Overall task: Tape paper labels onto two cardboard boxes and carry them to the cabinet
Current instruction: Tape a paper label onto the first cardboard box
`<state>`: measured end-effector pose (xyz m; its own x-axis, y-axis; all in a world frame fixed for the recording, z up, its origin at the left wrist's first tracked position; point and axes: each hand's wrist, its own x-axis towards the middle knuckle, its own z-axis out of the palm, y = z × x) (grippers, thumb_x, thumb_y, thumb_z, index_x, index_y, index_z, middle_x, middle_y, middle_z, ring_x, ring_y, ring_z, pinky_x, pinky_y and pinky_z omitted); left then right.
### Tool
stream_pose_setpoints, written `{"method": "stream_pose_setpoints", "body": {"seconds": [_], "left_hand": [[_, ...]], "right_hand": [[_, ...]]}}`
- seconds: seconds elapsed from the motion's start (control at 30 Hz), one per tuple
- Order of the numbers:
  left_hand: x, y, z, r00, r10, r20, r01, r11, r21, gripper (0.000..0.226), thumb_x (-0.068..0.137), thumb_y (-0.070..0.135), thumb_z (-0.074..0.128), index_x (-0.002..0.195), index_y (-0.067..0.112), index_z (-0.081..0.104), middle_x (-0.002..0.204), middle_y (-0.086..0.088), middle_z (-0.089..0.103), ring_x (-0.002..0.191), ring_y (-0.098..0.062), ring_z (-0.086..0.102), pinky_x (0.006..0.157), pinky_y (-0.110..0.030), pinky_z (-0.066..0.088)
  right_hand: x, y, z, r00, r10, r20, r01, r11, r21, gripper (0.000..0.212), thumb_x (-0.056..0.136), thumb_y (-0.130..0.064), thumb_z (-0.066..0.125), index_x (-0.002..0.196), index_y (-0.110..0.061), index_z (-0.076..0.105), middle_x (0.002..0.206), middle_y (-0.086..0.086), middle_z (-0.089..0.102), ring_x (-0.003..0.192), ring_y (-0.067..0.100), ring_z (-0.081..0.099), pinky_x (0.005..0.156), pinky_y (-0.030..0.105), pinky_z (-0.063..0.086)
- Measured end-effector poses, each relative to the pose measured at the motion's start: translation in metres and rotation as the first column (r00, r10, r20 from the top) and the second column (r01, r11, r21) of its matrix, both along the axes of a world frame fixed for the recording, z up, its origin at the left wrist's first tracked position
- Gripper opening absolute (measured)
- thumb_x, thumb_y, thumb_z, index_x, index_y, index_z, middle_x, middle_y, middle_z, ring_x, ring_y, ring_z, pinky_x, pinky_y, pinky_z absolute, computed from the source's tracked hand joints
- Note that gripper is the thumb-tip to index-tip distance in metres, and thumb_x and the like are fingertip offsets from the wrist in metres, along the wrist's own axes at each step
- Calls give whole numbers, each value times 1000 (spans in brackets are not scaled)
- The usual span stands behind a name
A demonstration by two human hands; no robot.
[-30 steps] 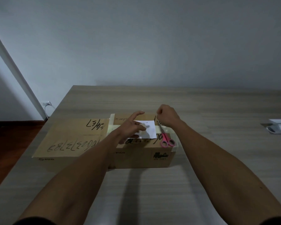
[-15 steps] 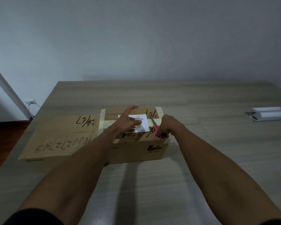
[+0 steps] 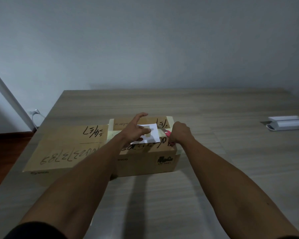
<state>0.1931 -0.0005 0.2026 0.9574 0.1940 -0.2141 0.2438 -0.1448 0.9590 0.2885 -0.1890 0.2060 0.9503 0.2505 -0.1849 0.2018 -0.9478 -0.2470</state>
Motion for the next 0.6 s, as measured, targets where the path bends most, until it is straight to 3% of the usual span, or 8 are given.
{"method": "stream_pose_setpoints", "body": {"seconds": [0.1, 0.27, 0.37, 0.47, 0.53, 0.6], "left_hand": [[-1, 4, 5, 1000, 0, -10, 0, 1000, 9, 65, 93, 14, 74, 135, 54, 45, 117, -15, 65, 108, -28, 64, 83, -38, 58], [-3, 13, 14, 1000, 13, -17, -12, 999, 31, 65, 94, 12, 73, 135, 54, 45, 115, -10, 61, 112, -30, 63, 86, -40, 57], [-5, 21, 20, 999, 27, -18, -26, 999, 46, 66, 94, 11, 72, 137, 52, 44, 120, -15, 57, 111, -31, 61, 88, -41, 57], [-8, 31, 24, 999, 44, -17, -43, 997, 63, 66, 95, 8, 71, 138, 49, 44, 121, -19, 58, 103, -28, 60, 85, -41, 56], [-9, 38, 26, 998, 53, -21, -51, 996, 77, 65, 95, 7, 69, 138, 49, 44, 120, -18, 59, 102, -27, 60, 87, -43, 57], [-9, 45, 28, 998, 65, -24, -63, 994, 90, 64, 96, 6, 68, 138, 48, 44, 118, -19, 60, 101, -27, 60, 91, -46, 55]], "right_hand": [[7, -4, 3, 999, -45, 18, 43, 997, 63, 40, 70, -17, 87, 92, -10, 54, 104, 13, 66, 93, 31, 66, 71, 34, 52], [22, -5, 15, 991, -87, -100, 110, 963, 247, 41, 70, -24, 92, 71, -8, 54, 72, 5, 56, 60, 15, 54, 49, 26, 40], [34, -5, 25, 984, -59, -170, 114, 937, 331, 31, 68, -14, 92, 74, 3, 66, 70, 9, 58, 60, 19, 54, 53, 29, 40], [41, -7, 30, 986, 21, -167, 38, 939, 341, 26, 65, -6, 87, 62, -4, 61, 66, 10, 52, 55, 18, 42, 49, 28, 30], [46, -10, 35, 980, 90, -179, -30, 948, 317, 27, 64, -14, 88, 61, -1, 65, 64, 8, 57, 53, 16, 42, 48, 26, 30], [48, -12, 42, 957, 165, -240, -95, 956, 279, 40, 61, -35, 93, 74, -1, 75, 69, 4, 67, 58, 15, 50, 49, 23, 36]]}}
